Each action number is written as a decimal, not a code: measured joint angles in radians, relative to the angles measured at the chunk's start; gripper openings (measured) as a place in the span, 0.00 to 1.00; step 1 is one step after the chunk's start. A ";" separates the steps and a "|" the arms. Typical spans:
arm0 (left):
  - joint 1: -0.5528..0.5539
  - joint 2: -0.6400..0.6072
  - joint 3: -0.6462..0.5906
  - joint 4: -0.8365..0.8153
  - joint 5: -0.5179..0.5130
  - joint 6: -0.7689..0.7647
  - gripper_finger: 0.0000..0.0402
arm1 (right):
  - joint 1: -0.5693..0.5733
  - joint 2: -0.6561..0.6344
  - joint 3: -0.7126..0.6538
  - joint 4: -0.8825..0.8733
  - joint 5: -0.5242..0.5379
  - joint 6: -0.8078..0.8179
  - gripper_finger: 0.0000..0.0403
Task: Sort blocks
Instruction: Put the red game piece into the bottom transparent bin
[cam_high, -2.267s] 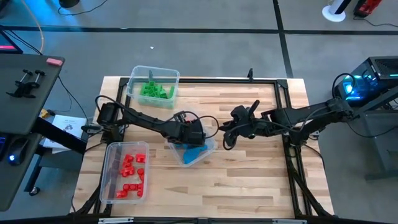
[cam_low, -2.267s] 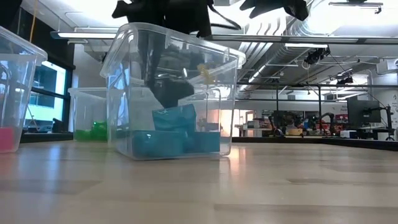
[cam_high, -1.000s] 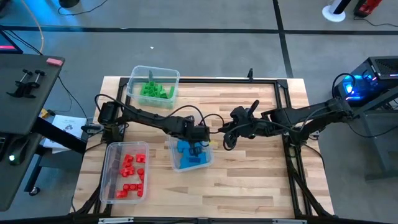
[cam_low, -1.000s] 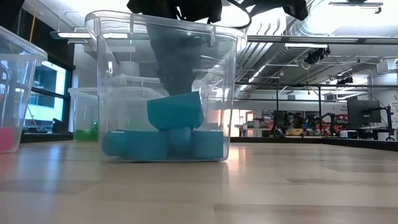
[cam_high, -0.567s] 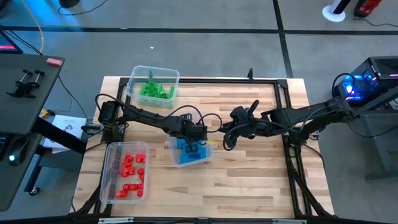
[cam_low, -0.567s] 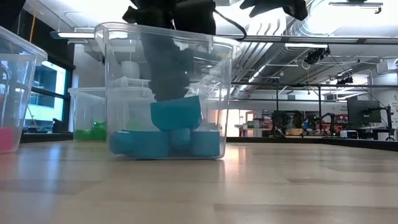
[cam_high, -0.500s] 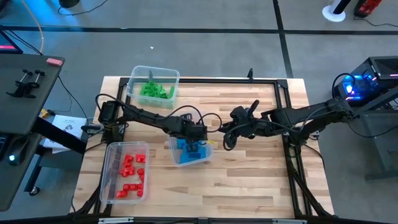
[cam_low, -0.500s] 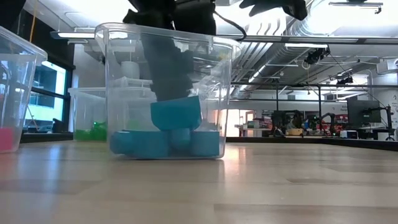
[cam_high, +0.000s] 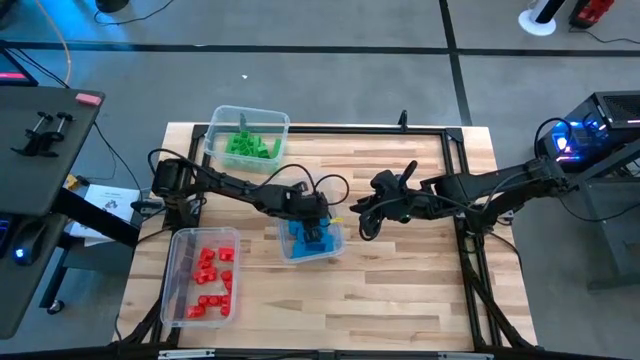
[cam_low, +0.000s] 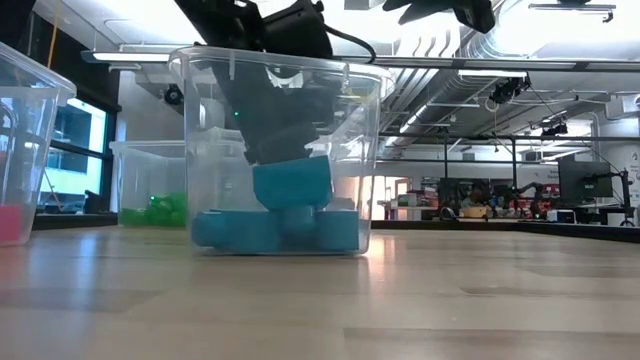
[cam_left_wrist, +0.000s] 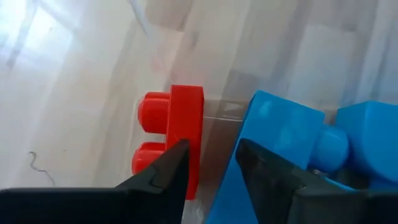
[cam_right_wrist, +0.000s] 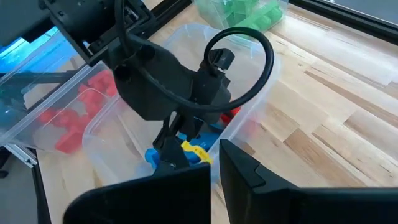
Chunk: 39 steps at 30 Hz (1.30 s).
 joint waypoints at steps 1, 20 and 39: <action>0.000 0.000 -0.008 0.017 0.013 0.013 0.33 | 0.000 0.000 0.000 0.001 -0.002 0.000 0.00; -0.038 0.005 0.071 0.041 0.091 0.393 0.32 | 0.000 0.000 0.000 0.002 -0.076 -0.076 0.00; 0.048 0.012 0.142 -0.011 0.046 0.513 0.47 | 0.000 0.000 0.000 0.057 -0.078 -0.064 0.00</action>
